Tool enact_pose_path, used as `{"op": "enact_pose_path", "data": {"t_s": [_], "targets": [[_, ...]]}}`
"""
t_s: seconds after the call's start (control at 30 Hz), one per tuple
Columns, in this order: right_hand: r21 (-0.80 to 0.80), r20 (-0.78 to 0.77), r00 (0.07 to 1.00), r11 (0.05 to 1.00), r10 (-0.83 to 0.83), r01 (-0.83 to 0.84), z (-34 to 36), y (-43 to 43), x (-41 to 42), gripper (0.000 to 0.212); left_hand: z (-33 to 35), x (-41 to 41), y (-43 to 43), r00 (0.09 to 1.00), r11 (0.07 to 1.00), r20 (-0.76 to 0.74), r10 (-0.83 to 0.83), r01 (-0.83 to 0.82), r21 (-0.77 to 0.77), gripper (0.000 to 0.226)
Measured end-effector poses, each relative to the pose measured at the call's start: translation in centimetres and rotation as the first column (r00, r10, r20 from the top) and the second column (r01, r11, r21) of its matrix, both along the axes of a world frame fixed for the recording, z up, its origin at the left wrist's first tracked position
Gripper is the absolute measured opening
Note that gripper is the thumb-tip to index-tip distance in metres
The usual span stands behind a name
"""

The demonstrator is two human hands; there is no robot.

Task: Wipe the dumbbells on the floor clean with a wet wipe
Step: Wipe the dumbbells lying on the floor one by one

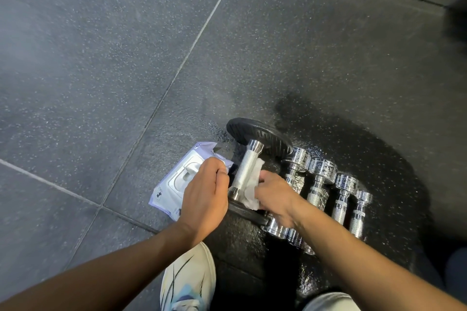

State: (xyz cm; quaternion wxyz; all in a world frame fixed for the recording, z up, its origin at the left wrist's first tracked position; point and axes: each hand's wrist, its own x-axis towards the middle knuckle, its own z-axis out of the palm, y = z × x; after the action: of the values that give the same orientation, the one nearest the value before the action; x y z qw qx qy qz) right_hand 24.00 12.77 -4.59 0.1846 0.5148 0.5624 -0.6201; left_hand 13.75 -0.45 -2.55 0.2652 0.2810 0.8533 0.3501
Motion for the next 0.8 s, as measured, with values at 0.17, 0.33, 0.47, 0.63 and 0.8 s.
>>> {"op": "enact_pose_path", "data": {"t_s": [0.17, 0.33, 0.47, 0.63, 0.8], "targets": [[-0.155, -0.089, 0.986, 0.976, 0.137, -0.15, 1.8, 1.2, 0.4, 0.028, -0.2, -0.1, -0.1, 1.0, 1.0, -0.01, -0.003, 0.003, -0.007, 0.025], [-0.151, -0.096, 0.995, 0.988, 0.004, -0.018, 1.2, 0.3, -0.3, 0.033, -0.2, -0.1, 0.0, 1.0, 1.0, -0.016, -0.006, 0.005, -0.023, 0.024], [-0.147, -0.187, 0.923, 0.939, -0.335, 0.311, -0.3, -2.2, -1.3, 0.038, -0.2, -0.1, 0.1, 1.0, 0.999, -0.025, -0.005, 0.004, -0.032, 0.024], [-0.276, -0.288, 0.728, 0.781, -0.623, 0.56, -1.0, 0.5, -2.0, 0.024, -0.4, -0.2, 0.0, 0.997, 0.998, -0.068, -0.042, 0.039, -0.046, 0.021], [-0.395, -0.271, 0.689, 0.731, -0.672, 0.557, -2.1, 0.8, -3.2, 0.035, -0.3, -0.1, 0.2, 0.998, 0.998, -0.064, -0.027, 0.023, -0.057, 0.021]]}}
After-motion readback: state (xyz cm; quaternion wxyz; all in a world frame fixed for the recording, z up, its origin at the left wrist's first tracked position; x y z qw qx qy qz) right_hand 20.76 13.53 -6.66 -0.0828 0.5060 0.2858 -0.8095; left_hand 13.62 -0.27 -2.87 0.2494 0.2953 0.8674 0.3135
